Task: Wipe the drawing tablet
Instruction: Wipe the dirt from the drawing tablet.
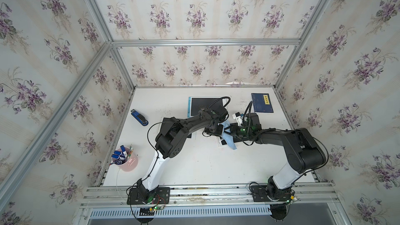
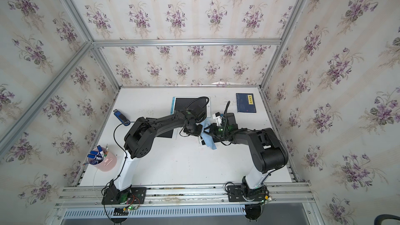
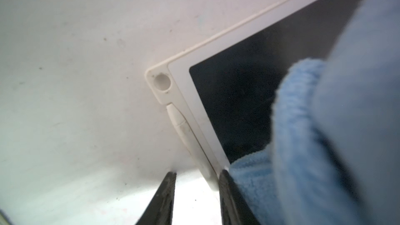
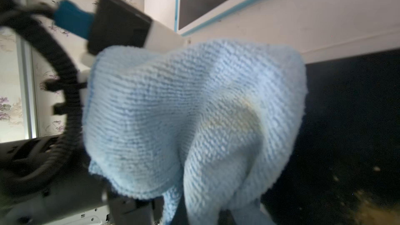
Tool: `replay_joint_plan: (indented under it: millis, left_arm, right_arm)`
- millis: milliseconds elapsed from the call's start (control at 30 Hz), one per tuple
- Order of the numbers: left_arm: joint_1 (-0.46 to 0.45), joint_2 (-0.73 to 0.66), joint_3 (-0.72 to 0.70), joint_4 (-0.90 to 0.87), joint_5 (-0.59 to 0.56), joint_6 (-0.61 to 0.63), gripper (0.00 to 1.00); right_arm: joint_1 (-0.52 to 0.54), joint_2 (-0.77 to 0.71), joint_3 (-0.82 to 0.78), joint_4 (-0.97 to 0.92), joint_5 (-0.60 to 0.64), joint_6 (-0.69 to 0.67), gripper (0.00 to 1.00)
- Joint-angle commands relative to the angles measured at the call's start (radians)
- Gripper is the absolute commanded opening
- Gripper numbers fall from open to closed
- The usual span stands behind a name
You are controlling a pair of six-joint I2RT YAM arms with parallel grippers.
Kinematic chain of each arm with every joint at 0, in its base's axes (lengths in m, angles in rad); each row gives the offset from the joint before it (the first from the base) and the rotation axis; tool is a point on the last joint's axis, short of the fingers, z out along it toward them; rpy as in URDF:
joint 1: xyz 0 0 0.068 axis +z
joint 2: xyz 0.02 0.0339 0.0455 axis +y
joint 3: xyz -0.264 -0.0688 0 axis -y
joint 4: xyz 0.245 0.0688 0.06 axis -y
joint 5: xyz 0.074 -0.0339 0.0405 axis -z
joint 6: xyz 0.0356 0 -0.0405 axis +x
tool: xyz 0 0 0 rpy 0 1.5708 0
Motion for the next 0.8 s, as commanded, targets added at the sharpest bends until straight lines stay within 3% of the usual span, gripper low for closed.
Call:
replay_joint_plan:
  millis: [0,400,767]
  left_arm:
    - [-0.005,0.029,-0.02,-0.081,-0.021,-0.006,0.36]
    - [-0.007,0.026,-0.051,-0.068,-0.025,0.004,0.34]
    - [-0.007,0.019,-0.072,-0.051,-0.022,0.009,0.34]
  right_arm:
    - [-0.002,0.022,0.007,-0.032,0.057,-0.036,0.0]
    - [-0.001,0.035,0.086,-0.293,0.35,-0.167,0.0]
    - [-0.002,0.068,0.099,-0.362,0.476,-0.182,0.0]
